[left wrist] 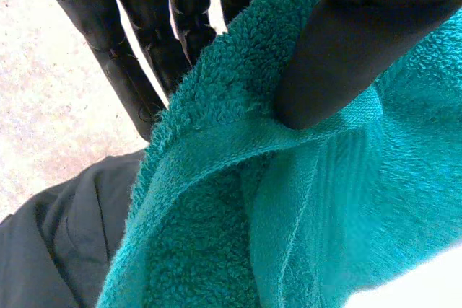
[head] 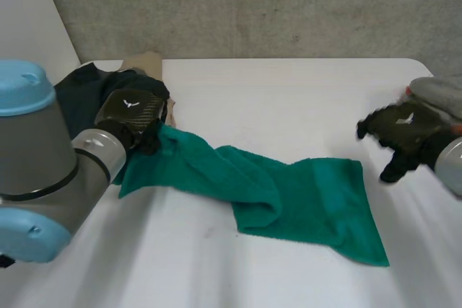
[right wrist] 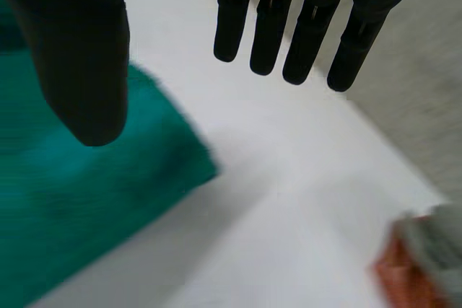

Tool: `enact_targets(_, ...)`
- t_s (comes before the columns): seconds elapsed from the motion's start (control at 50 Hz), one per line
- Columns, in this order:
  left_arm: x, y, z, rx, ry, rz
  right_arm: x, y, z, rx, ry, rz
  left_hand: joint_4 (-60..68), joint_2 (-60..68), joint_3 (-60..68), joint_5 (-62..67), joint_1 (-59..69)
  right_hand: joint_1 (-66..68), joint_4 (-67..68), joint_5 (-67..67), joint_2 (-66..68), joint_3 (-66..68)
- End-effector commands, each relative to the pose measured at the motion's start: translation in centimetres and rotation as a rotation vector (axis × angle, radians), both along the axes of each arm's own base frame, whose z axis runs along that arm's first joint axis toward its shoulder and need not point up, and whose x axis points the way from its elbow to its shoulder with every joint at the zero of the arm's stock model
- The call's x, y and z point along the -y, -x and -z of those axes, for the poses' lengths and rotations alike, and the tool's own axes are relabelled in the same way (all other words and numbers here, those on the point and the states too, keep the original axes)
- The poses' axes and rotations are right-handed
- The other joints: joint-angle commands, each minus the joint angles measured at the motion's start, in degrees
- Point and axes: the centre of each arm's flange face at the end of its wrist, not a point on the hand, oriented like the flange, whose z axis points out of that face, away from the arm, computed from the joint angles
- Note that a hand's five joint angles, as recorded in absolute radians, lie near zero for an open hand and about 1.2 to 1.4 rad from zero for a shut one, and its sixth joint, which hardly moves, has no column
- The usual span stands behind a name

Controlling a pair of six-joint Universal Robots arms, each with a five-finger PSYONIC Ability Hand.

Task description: Fold the laundry.

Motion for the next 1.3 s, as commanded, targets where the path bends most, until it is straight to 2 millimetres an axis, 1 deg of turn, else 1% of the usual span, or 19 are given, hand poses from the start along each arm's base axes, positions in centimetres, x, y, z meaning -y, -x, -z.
enact_targets(0.02,1.0,0.6,0.4,-0.018,0.032,0.004,-4.0,-0.4,3.4,0.035,-0.162,0.008,11.38,11.47,11.73,14.07,17.79,0.82,1.28,2.41,1.31,1.06)
enact_targets(0.14,1.2,0.8,-0.2,-0.036,0.062,0.004,-5.9,-0.4,5.9,0.041,-0.194,-0.012,11.38,11.47,11.73,14.07,17.79,0.48,0.94,2.07,0.97,0.72)
enact_targets(0.24,1.4,0.8,-0.5,-0.041,0.075,0.002,-5.5,-0.6,6.8,0.049,-0.120,-0.018,11.38,11.47,11.73,14.07,17.79,0.65,1.11,2.24,1.14,0.89)
enact_targets(0.36,1.3,0.7,-0.8,-0.047,0.081,-0.001,-4.7,-0.7,9.4,0.024,-0.179,-0.010,11.38,11.47,11.73,14.07,17.79,3.00,3.46,4.59,3.49,3.24)
enact_targets(0.46,1.0,0.5,-1.8,-0.060,0.102,-0.005,-4.1,-0.5,10.0,0.005,-0.174,0.016,11.38,11.47,11.73,14.07,17.79,30.19,30.65,31.77,30.67,30.43)
enact_targets(0.48,0.9,0.4,-2.0,-0.062,0.106,-0.005,-3.8,-0.4,10.0,0.004,-0.163,0.025,11.38,11.47,11.73,14.07,17.79,48.08,48.54,49.66,48.56,48.31)
enact_targets(0.6,0.1,0.0,-3.9,-0.084,0.143,-0.005,-3.2,-0.2,9.1,0.008,-0.130,0.038,11.38,11.47,11.73,14.07,17.79,49.21,49.67,50.79,49.69,49.44)
enact_targets(0.68,-1.0,-0.3,-5.7,-0.101,0.179,0.002,-3.1,-0.1,6.1,0.012,-0.045,0.038,11.38,11.47,11.73,14.07,17.79,49.21,49.67,50.79,49.69,49.44)
enact_targets(0.78,-3.1,-1.3,-8.8,-0.122,0.220,0.007,-3.6,0.7,-1.5,-0.008,0.125,0.048,11.38,11.47,11.73,14.07,17.79,49.21,49.67,50.79,49.69,49.44)
enact_targets(0.84,-4.6,-2.0,-10.7,-0.138,0.238,0.008,-4.1,1.4,-5.1,-0.035,0.181,0.049,11.38,11.47,11.73,14.07,17.79,49.21,49.67,50.79,49.69,49.44)
enact_targets(0.92,-6.0,-2.6,-12.1,-0.144,0.242,0.021,-4.0,1.9,-8.7,-0.067,0.256,0.042,11.38,11.47,11.73,14.07,17.79,49.21,49.67,50.79,49.69,49.44)
enact_targets(0.96,-6.1,-2.6,-12.1,-0.142,0.234,0.029,-3.6,2.1,-9.8,-0.070,0.282,0.043,11.38,11.47,11.73,14.07,17.79,49.21,49.67,50.79,49.69,49.44)
enact_targets(1.0,-6.0,-2.7,-11.7,-0.140,0.214,0.036,-2.7,2.3,-10.5,-0.068,0.298,0.045,11.38,11.47,11.73,14.07,17.79,49.21,49.67,50.79,49.69,49.44)
enact_targets(1.06,-5.4,-2.7,-10.7,-0.137,0.180,0.029,-1.2,2.4,-9.7,-0.071,0.264,0.048,11.38,11.47,11.73,14.07,17.79,49.21,49.67,50.79,49.69,49.44)
enact_targets(1.08,-4.9,-2.6,-10.0,-0.130,0.156,0.027,0.1,2.2,-8.4,-0.074,0.215,0.039,11.38,11.47,11.73,14.07,17.79,49.21,49.67,50.79,49.69,49.44)
enact_targets(1.12,-3.9,-2.3,-8.0,-0.109,0.095,0.018,1.4,1.9,-7.2,-0.071,0.172,0.032,11.38,11.47,11.73,14.07,17.79,49.21,49.67,50.79,49.69,49.44)
enact_targets(1.14,-2.8,-2.0,-6.2,-0.089,0.041,0.011,2.0,1.7,-6.5,-0.072,0.150,0.026,11.38,11.47,11.73,14.07,17.79,49.21,49.67,50.79,49.69,49.44)
enact_targets(1.2,-1.1,-1.4,-3.7,-0.066,-0.018,0.002,3.8,0.1,-4.2,-0.075,0.090,-0.002,11.38,11.47,11.73,14.07,17.79,49.21,49.67,50.79,49.69,49.44)
enact_targets(1.3,3.8,0.6,0.9,-0.051,-0.030,-0.006,7.0,-2.0,0.0,-0.074,0.052,0.033,11.38,11.47,11.73,14.07,17.79,49.21,49.67,50.79,49.69,49.44)
